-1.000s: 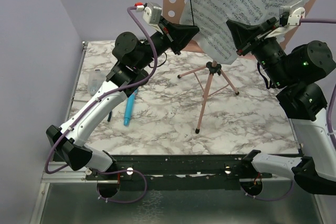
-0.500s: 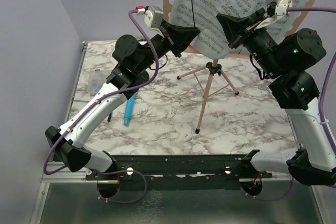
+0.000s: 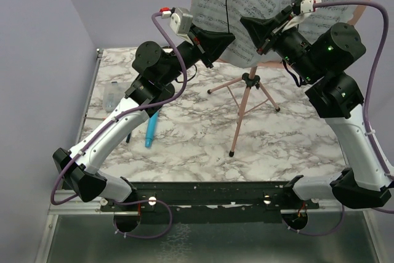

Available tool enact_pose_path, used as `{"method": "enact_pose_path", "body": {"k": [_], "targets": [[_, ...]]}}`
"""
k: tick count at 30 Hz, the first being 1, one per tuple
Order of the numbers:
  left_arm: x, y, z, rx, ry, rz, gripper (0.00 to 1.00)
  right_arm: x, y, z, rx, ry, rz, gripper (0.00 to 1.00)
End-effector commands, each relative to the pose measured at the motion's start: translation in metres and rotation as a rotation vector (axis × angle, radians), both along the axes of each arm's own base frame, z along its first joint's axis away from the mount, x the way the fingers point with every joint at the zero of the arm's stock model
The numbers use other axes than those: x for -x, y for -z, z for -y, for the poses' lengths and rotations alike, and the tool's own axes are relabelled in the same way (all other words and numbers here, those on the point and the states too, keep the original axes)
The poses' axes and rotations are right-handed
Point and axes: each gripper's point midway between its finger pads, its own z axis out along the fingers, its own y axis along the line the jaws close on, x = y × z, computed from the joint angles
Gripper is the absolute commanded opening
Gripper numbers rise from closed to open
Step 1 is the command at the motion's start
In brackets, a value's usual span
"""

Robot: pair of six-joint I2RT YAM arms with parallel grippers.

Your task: Set up the instrument practice props

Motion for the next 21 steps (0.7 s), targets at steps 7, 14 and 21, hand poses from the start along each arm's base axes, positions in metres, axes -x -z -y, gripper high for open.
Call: {"method": "enact_pose_path", "body": {"k": [7,14,21], "targets": [[0.0131,-0.0113,-0.0042,0.024,0.01,0.033,0.05,-0.0051,0.0069,-0.012,0.05,-0.027,-0.002,0.01],[0.0125,-0.0092,-0.0049,0.021,0.005,0.03,0.15,-0.0077,0.0085,-0.0128,0.051,-0.022,-0.007,0.01],[0.0108,-0.0089,-0.0059,0.025,-0.007,0.023,0.16,-0.0059,0.0079,-0.0059,0.025,0.001,-0.015,0.14]]}}
